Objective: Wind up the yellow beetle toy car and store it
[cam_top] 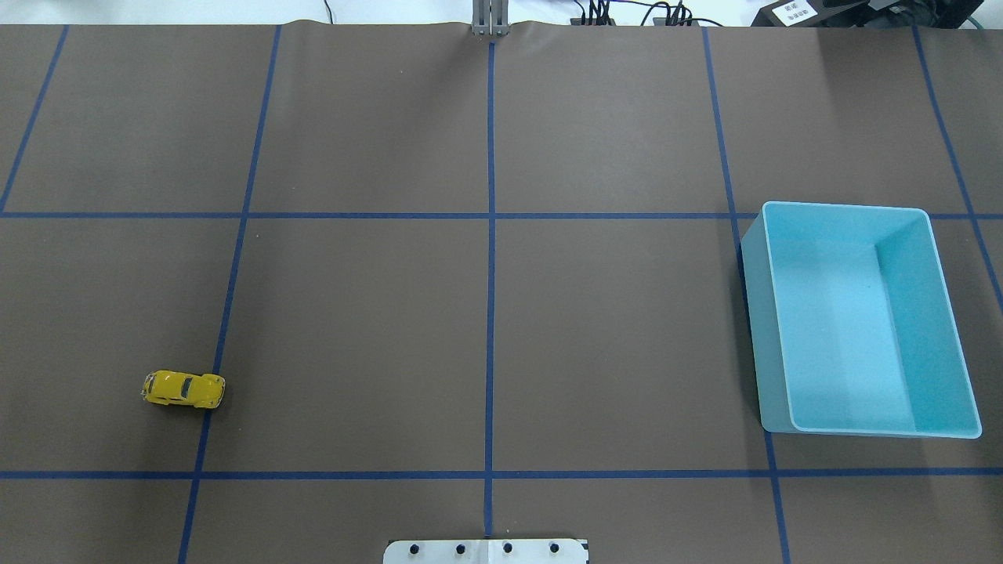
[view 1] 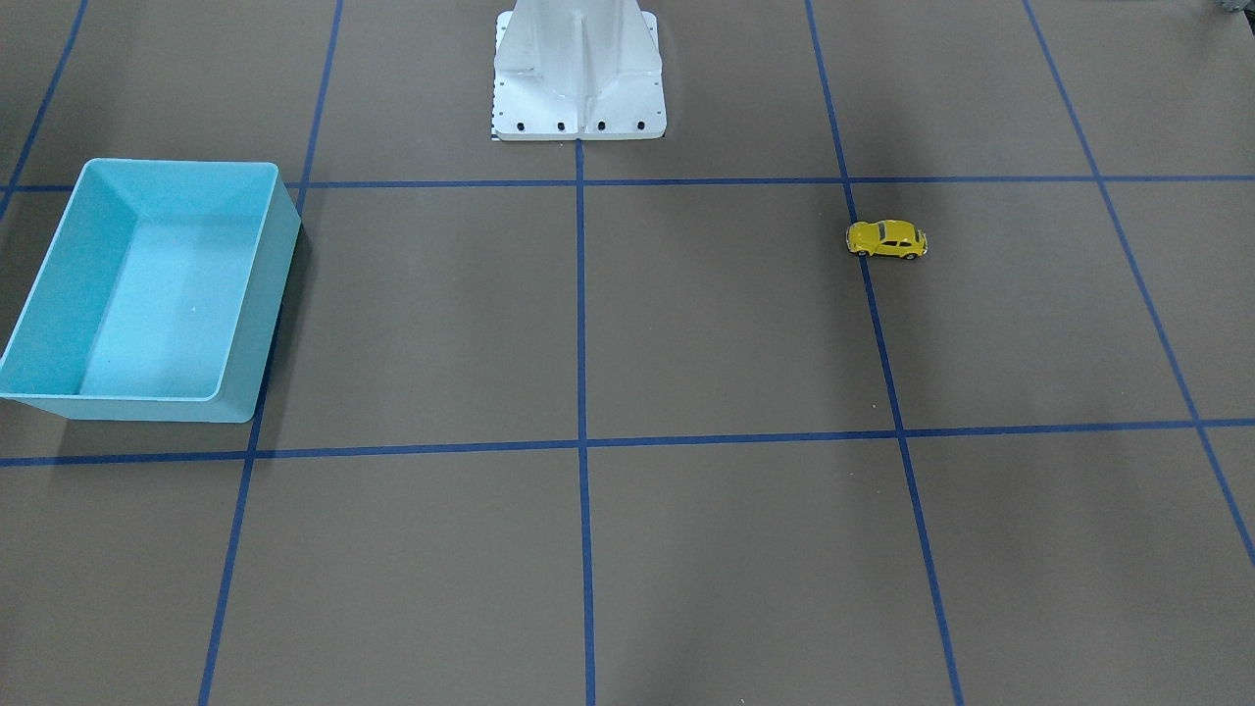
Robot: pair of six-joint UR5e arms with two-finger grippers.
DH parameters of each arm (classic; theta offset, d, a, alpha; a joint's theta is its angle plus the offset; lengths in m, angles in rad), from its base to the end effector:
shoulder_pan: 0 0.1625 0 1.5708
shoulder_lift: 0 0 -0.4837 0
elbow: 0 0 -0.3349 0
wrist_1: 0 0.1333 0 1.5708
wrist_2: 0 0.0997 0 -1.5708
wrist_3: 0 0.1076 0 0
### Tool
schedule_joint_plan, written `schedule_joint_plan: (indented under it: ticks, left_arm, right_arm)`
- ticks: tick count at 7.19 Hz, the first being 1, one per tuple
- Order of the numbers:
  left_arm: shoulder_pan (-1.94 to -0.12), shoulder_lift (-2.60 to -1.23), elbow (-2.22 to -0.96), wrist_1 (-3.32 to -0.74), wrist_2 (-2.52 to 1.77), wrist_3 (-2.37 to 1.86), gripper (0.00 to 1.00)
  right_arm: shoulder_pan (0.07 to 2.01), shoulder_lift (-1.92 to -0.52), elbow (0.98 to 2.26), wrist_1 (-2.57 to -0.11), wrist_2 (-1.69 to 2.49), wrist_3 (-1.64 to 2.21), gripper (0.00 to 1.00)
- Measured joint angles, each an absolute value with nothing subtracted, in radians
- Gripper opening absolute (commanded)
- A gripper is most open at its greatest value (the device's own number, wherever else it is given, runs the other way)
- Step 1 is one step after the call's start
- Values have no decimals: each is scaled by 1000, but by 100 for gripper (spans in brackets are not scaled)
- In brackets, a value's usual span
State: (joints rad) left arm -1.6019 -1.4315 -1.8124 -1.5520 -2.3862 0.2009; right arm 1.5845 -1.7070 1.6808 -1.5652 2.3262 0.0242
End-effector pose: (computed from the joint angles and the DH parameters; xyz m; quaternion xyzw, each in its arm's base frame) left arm -0.0665 -0.3696 0.6725 0.0839 0.3891 0.0943 0.9125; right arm 0.0646 -0.3663 0.7309 -0.0115 -0.3687 0.0214 0.9292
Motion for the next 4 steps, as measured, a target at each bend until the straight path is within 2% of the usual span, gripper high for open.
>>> schedule_joint_plan:
  ticks: [4]
  left_arm:
    - [-1539, -1438, -1888, -1567, -2391, 201, 100]
  right_arm:
    - [1585, -1716, 1670, -1565, 2321, 23, 100]
